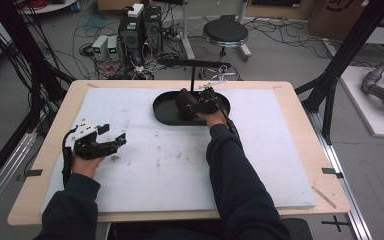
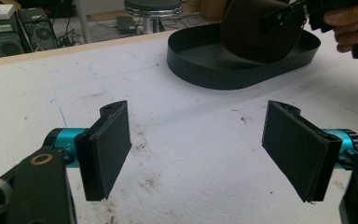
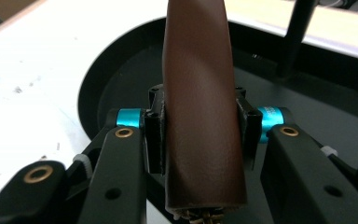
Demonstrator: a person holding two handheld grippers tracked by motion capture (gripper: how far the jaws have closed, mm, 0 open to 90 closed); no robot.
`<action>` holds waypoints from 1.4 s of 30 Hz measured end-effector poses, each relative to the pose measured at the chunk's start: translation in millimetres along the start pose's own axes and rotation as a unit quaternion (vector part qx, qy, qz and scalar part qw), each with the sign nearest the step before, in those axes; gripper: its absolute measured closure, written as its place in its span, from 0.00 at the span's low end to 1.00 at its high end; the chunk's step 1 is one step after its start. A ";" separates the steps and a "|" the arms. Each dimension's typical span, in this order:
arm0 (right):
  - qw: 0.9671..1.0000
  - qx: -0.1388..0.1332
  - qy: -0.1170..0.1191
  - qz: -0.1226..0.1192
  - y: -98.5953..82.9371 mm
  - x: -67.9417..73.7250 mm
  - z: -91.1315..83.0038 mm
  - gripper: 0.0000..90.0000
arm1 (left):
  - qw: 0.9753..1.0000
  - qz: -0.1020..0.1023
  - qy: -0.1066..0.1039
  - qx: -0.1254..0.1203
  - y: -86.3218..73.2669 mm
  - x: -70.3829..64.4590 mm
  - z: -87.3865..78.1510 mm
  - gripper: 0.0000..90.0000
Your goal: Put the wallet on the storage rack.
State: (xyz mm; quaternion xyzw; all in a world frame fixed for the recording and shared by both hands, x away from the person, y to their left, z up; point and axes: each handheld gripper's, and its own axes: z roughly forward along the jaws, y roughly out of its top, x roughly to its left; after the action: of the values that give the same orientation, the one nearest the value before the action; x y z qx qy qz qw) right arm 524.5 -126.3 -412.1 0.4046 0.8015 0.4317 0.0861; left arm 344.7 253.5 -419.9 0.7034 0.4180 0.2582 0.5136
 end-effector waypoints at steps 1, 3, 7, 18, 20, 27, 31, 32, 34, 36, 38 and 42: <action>1.000 0.003 -0.001 0.002 -0.7 -0.2 3.1 0.71 | 1.000 0.000 0.000 0.000 0.0 -0.1 0.1 0.26; 1.000 0.002 -0.002 0.005 -1.4 -0.6 5.0 0.70 | 1.000 0.000 -0.001 0.000 -0.1 -0.4 0.1 0.26; 0.999 -0.010 -0.049 0.004 -0.2 -6.6 -0.3 0.52 | 1.000 -0.001 -0.001 0.000 -0.1 -0.4 0.1 0.26; 0.995 -0.036 -0.091 -0.009 -1.8 -25.2 -54.2 0.45 | 1.000 -0.001 -0.001 0.001 -0.2 -0.6 0.7 0.26; 0.995 -0.034 -0.093 -0.023 -5.9 -25.7 -67.8 0.43 | 1.000 -0.003 -0.003 -0.001 -0.3 -0.2 0.8 0.26; 0.992 -0.042 -0.102 -0.065 -25.1 -19.3 -120.8 0.27 | 1.000 -0.006 -0.005 -0.011 1.2 -0.6 0.0 0.25; 0.990 -0.059 -0.103 -0.078 -41.9 -15.4 -151.0 0.24 | 1.000 -0.007 -0.005 -0.013 2.0 -1.0 -1.3 0.25; 0.990 -0.052 -0.107 -0.075 -44.7 -14.2 -157.9 0.24 | 1.000 -0.007 -0.005 -0.013 2.0 -1.0 -1.3 0.25; 0.988 -0.073 -0.107 -0.087 -55.3 -10.7 -171.9 0.24 | 1.000 -0.008 -0.004 -0.017 2.3 -0.3 -2.0 0.25; 0.985 -0.071 -0.114 -0.105 -67.5 -7.0 -181.7 0.24 | 1.000 -0.010 -0.002 -0.020 2.8 -0.2 -2.2 0.25; 0.984 -0.069 -0.118 -0.115 -81.9 -4.8 -188.3 0.24 | 1.000 -0.009 -0.001 -0.022 3.2 -0.1 -2.2 0.25; 0.983 -0.067 -0.129 -0.112 -110.1 -6.4 -197.5 0.24 | 1.000 -0.005 0.001 -0.022 3.8 -1.4 -2.8 0.25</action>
State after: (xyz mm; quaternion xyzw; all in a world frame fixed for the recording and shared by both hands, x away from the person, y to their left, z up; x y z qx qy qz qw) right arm 369.2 -286.8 -376.5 0.3583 0.7930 0.4165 0.2633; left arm 343.0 253.2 -415.3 0.6896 0.4162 0.2652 0.5300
